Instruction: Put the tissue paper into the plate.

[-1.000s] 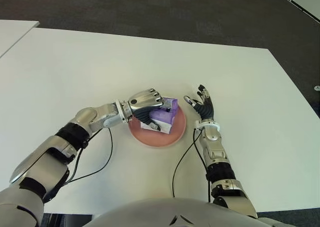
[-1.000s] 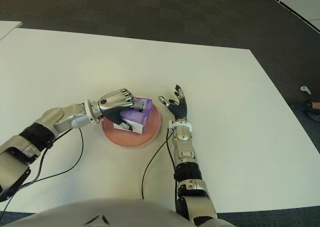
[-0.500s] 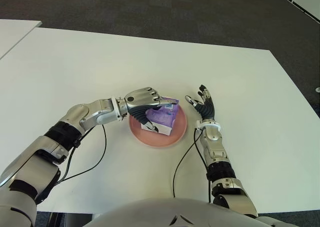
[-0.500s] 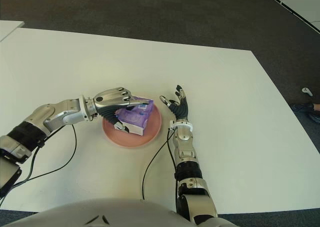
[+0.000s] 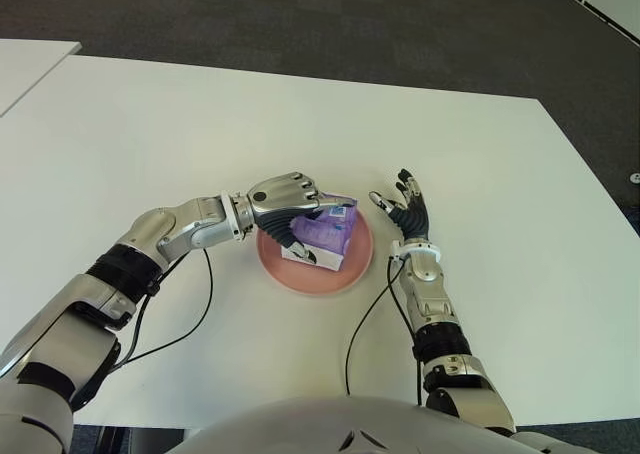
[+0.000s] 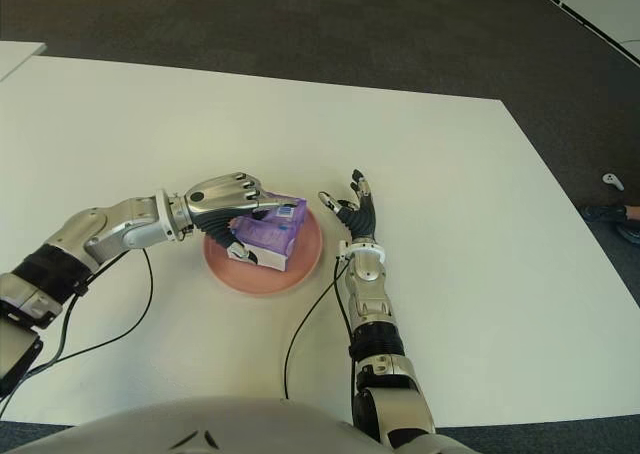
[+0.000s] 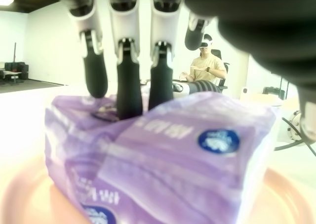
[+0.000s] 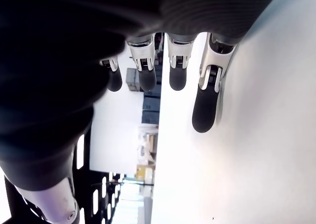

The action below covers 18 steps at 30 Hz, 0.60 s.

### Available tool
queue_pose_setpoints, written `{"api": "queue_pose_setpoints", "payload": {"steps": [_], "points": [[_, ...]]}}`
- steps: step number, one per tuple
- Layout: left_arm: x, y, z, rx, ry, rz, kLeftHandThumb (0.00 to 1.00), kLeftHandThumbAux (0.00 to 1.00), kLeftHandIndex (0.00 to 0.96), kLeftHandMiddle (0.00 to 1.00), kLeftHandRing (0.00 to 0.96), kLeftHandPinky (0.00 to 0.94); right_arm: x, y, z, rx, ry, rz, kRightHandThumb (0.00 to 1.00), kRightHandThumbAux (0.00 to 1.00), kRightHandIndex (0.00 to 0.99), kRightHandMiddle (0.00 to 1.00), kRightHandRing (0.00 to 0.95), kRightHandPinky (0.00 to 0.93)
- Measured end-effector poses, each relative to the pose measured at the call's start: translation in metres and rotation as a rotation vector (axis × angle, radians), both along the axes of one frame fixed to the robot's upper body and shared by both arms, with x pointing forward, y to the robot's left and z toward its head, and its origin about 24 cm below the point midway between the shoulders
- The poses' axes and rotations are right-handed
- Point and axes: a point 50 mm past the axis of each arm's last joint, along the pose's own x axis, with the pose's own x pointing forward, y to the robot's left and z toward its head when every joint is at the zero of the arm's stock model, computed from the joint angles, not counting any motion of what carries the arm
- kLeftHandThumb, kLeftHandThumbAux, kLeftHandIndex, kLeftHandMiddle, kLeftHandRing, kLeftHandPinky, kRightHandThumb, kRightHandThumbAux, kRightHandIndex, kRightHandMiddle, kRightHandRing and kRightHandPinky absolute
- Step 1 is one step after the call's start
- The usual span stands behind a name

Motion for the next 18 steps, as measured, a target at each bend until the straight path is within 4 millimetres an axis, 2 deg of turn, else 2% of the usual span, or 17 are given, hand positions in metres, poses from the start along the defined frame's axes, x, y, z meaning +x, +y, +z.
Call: {"api": "queue_pose_setpoints", "payload": {"steps": [3,9,18], "points": [[-0.001,0.001,0.0,-0.019,0.01,0.008,0.0,0.393,0.0,0.0,0.0,0.0,0.0,0.0,0.0,-0.002,0.0,-0.001,0.14,0.724,0.068,0.051,0.041,0.049],[-0.001,0.004,0.001,-0.067,0.029,0.029,0.0,0.399,0.0,0.0,0.0,0.0,0.0,0.001,0.0,-0.007,0.0,-0.005,0.145,0.708,0.095,0.056,0.037,0.061],[0.001,0.007,0.016,-0.172,0.033,0.049,0.0,0.396,0.0,0.0,0.0,0.0,0.0,0.002,0.0,-0.01,-0.002,-0.01,0.158,0.699,0.113,0.06,0.041,0.087]]}}
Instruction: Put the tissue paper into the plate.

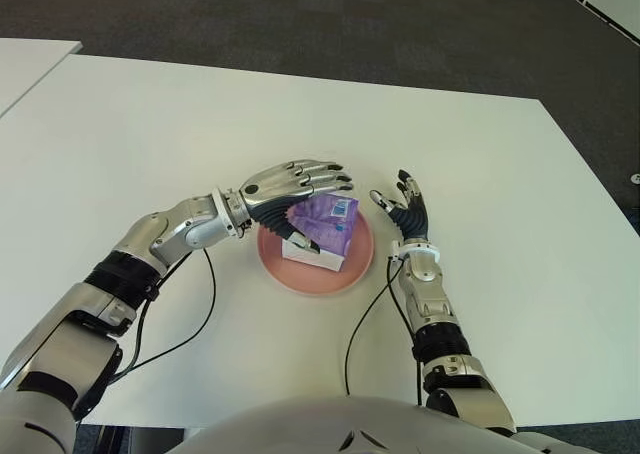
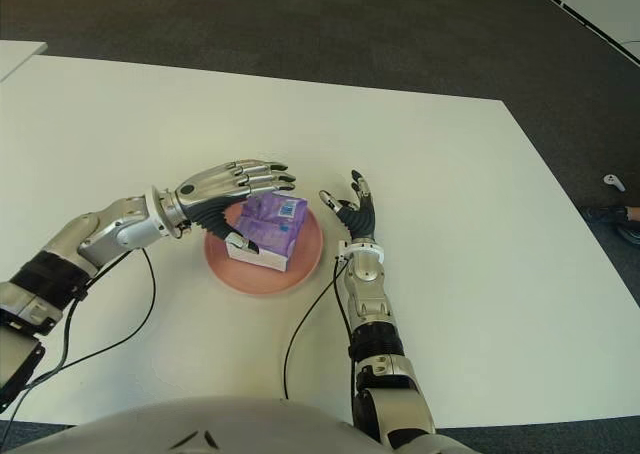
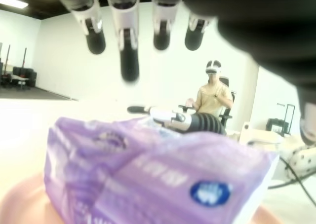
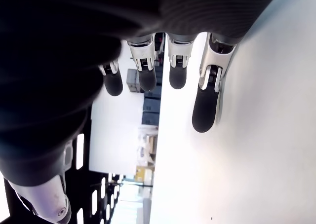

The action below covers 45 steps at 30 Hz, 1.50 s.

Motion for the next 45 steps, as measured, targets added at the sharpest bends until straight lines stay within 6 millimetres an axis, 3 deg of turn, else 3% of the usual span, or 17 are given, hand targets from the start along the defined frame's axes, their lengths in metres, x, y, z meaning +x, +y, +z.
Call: {"api": "queue_pose_setpoints", "payload": {"steps": [12,17,22,27,33,38,45], "points": [[0.01,0.02,0.043,-0.284,0.154,0.036,0.086,0.409,0.0,0.0,0.0,0.0,0.003,0.002,0.006,-0.014,-0.015,0.0,0.176,0.692,0.088,0.064,0.055,0.105],[0.014,0.032,0.052,-0.417,0.272,0.04,0.064,0.405,0.0,0.0,0.0,0.0,0.003,0.002,0.006,-0.013,-0.015,0.002,0.176,0.724,0.074,0.065,0.062,0.12],[0.019,0.046,0.062,-0.673,0.387,0.084,0.024,0.381,0.0,0.0,0.0,0.0,0.003,0.003,0.003,-0.008,-0.001,0.002,0.174,0.733,0.068,0.063,0.065,0.122],[0.024,0.054,0.06,-0.871,0.471,0.143,0.004,0.408,0.0,0.0,0.0,0.0,0.003,0.003,0.003,-0.006,0.003,0.0,0.174,0.731,0.067,0.062,0.066,0.123],[0.031,0.06,0.056,-1.061,0.5,0.226,0.0,0.509,0.0,0.0,0.0,0.0,0.004,0.005,0.002,0.001,0.006,0.001,0.183,0.729,0.063,0.062,0.065,0.122],[0.035,0.073,0.037,-1.111,0.506,0.356,0.0,0.571,0.0,0.0,0.0,0.0,0.004,0.006,0.002,0.004,0.006,0.004,0.177,0.732,0.061,0.06,0.064,0.119],[0.03,0.076,0.006,-1.13,0.506,0.508,0.0,0.611,0.0,0.0,0.0,0.0,0.004,0.004,0.002,0.002,0.008,0.006,0.169,0.74,0.064,0.064,0.068,0.122]]}}
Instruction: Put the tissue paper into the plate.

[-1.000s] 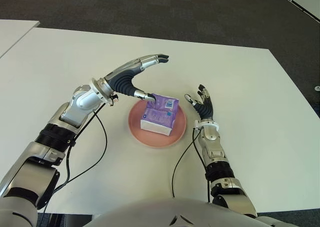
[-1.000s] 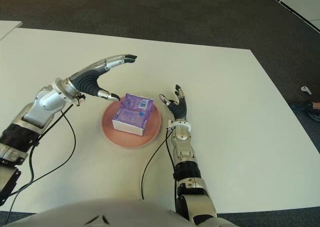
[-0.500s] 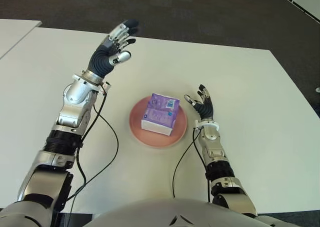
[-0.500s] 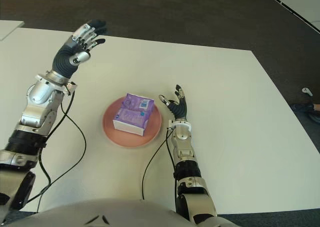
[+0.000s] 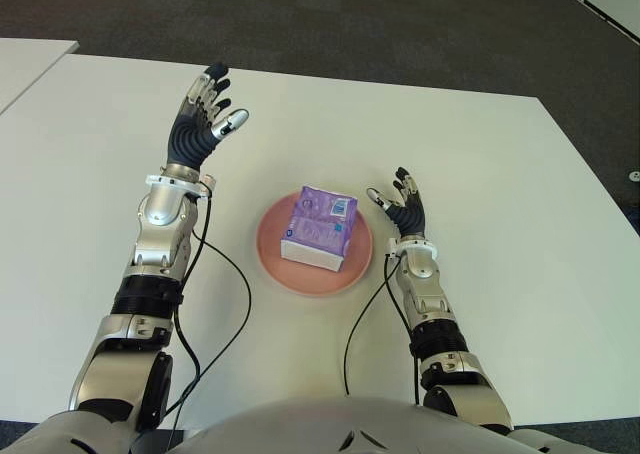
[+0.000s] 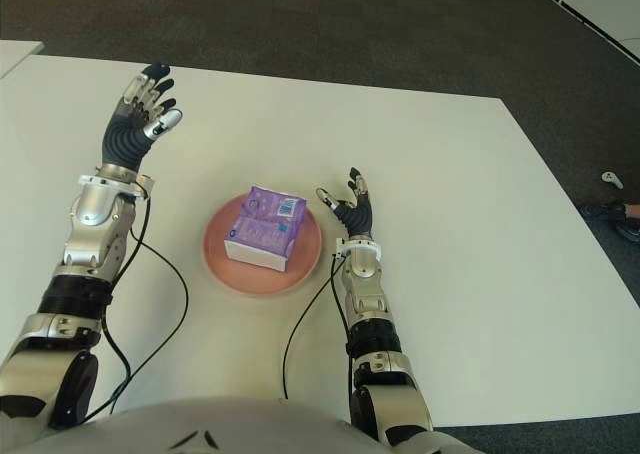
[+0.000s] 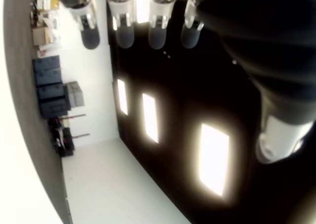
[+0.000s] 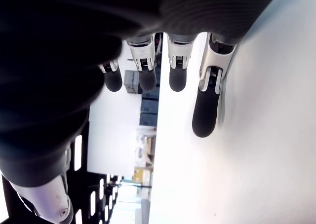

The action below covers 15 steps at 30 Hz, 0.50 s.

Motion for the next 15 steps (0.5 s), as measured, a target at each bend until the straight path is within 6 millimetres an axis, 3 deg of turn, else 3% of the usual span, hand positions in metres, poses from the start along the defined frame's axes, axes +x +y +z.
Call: {"api": "queue_pose_setpoints", "payload": {"steps": [7,15], "points": [[-0.013,-0.01,-0.032,-0.012,0.073,0.064,0.0,0.595,0.0,0.0,0.0,0.0,0.001,-0.002,0.0,-0.002,0.0,-0.005,0.169,0.738,0.071,0.069,0.073,0.124],[-0.021,-0.03,-0.039,-0.021,0.103,0.11,0.0,0.544,0.0,0.0,0.0,0.0,0.003,-0.002,0.001,-0.002,0.002,-0.011,0.18,0.723,0.08,0.07,0.069,0.118]]}}
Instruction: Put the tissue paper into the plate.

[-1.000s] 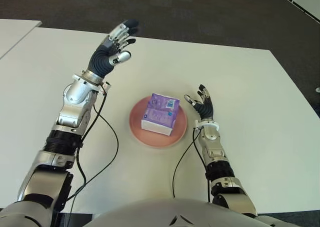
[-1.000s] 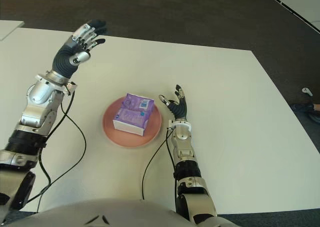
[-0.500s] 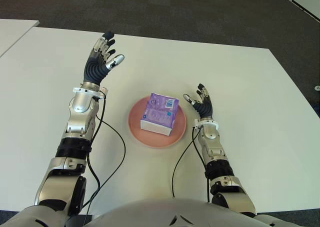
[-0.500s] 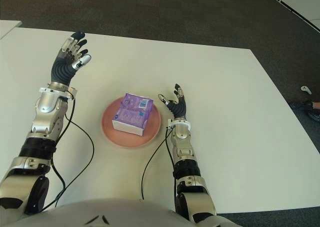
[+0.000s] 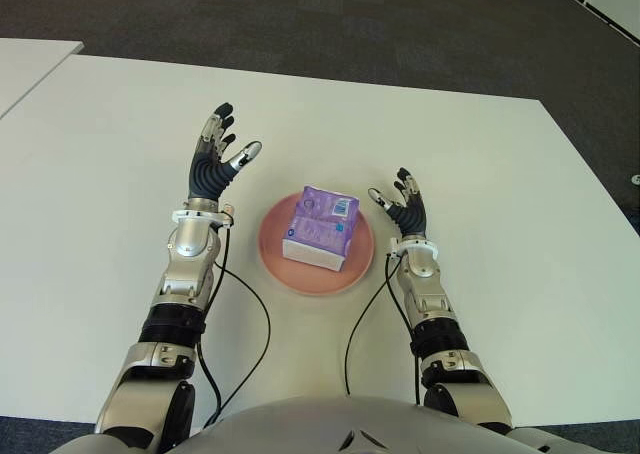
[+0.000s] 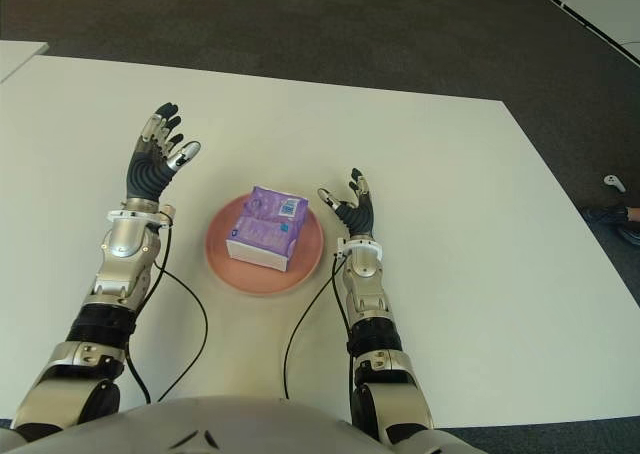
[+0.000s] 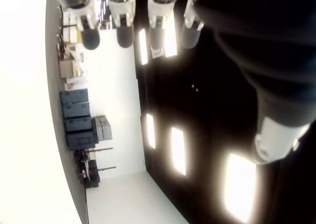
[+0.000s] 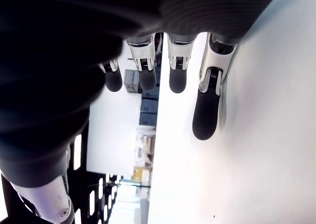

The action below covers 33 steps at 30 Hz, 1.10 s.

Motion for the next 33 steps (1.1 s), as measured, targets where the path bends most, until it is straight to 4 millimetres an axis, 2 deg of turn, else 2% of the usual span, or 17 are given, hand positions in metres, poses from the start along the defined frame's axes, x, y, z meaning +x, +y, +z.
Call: {"api": "queue_pose_setpoints", "payload": {"steps": [6,16,23,33], "points": [[-0.003,-0.008,-0.014,-0.004,0.061,-0.001,0.0,0.524,0.0,0.0,0.0,0.0,0.001,-0.001,-0.001,0.003,0.005,-0.005,0.191,0.716,0.086,0.069,0.067,0.12],[-0.015,-0.001,-0.072,0.091,0.213,-0.009,0.0,0.495,0.0,0.0,0.0,0.0,0.002,-0.002,0.001,0.003,-0.003,-0.008,0.198,0.705,0.086,0.076,0.073,0.123],[-0.005,0.004,-0.072,0.181,0.177,-0.009,0.0,0.501,0.0,0.0,0.0,0.0,0.0,-0.004,-0.002,0.008,0.012,-0.01,0.193,0.717,0.081,0.081,0.079,0.126],[-0.004,0.003,-0.074,0.202,0.167,-0.021,0.024,0.512,0.0,0.0,0.0,0.0,0.0,-0.006,-0.002,0.015,0.012,-0.008,0.176,0.716,0.088,0.084,0.08,0.125]]}}
